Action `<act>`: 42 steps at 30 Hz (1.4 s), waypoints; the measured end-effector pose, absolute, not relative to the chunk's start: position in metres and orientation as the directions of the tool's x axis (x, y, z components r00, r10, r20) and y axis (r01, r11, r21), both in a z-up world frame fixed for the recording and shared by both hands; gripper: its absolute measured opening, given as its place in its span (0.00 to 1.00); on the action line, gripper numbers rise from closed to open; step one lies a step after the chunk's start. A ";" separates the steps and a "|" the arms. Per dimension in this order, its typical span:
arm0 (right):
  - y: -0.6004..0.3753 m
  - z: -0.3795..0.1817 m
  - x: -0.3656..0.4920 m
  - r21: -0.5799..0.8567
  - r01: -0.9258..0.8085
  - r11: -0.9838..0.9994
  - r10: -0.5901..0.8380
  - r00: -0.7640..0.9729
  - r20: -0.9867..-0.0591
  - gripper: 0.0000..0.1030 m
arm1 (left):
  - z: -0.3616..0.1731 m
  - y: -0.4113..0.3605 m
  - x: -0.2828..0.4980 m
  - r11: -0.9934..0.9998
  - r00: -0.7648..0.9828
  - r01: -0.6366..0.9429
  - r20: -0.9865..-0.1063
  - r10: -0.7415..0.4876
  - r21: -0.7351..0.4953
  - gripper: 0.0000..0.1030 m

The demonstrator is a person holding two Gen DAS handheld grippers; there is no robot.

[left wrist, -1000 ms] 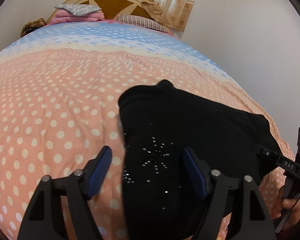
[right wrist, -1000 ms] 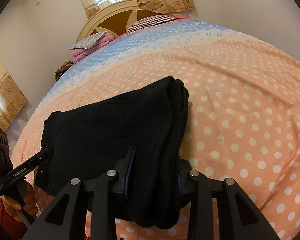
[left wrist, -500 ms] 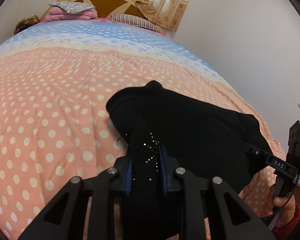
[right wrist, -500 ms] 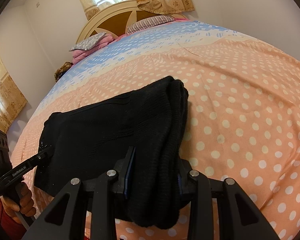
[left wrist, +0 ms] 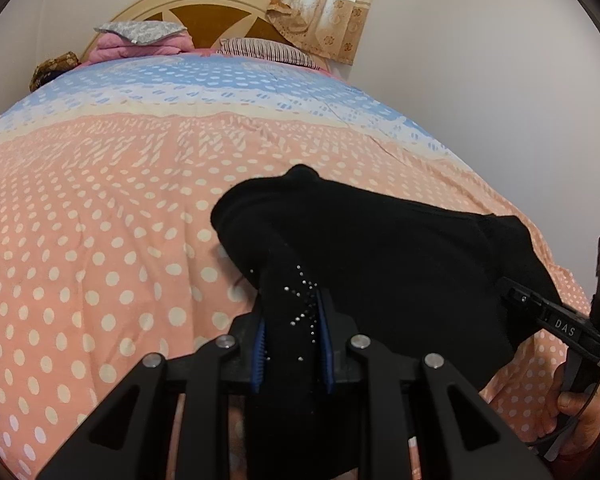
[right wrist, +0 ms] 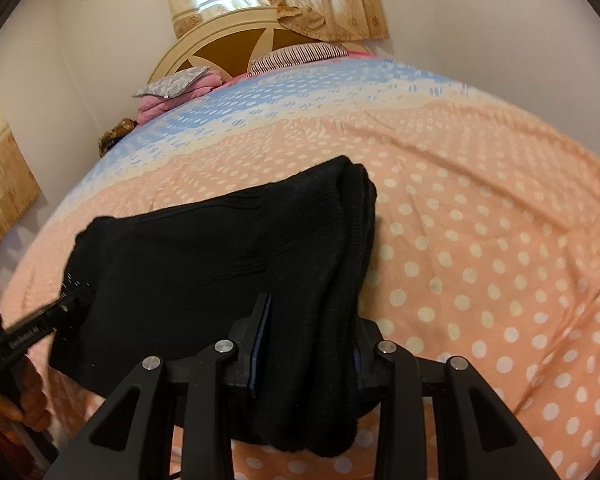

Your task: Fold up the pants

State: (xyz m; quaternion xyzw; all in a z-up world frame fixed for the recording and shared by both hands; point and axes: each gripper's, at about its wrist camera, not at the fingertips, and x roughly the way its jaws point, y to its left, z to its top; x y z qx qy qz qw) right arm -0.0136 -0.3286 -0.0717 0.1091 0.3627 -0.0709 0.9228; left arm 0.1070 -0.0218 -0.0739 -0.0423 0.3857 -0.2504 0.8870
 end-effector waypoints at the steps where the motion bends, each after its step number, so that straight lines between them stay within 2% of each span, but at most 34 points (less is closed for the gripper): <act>1: -0.326 -0.071 -0.015 0.134 0.210 0.968 -0.064 0.729 -0.681 0.31 | -0.074 -0.022 0.107 0.872 0.579 0.413 -0.663 -0.475 -0.264 0.22; 7: -0.308 -0.067 -0.017 -0.006 0.203 0.979 -0.157 0.736 -0.659 0.30 | -0.072 -0.022 0.105 0.874 0.588 0.420 -0.660 -0.468 -0.245 0.22; 17: -0.302 -0.044 -0.024 0.007 0.196 0.981 -0.149 0.768 -0.623 0.28 | -0.056 -0.012 0.102 0.853 0.593 0.438 -0.622 -0.511 -0.284 0.19; 25: -0.271 -0.003 -0.008 -0.025 0.080 0.996 -0.080 0.816 -0.573 0.27 | -0.030 0.018 0.110 0.863 0.651 0.410 -0.567 -0.504 -0.296 0.16; 33: -0.205 0.022 0.051 -0.050 -0.106 0.993 0.064 0.847 -0.528 0.27 | -0.004 0.099 0.138 0.932 0.783 0.241 -0.514 -0.351 -0.270 0.16; 42: -0.113 0.018 0.168 -0.032 -0.275 0.961 0.218 0.824 -0.522 0.27 | 0.002 0.166 0.198 0.989 0.869 0.049 -0.483 -0.110 -0.137 0.16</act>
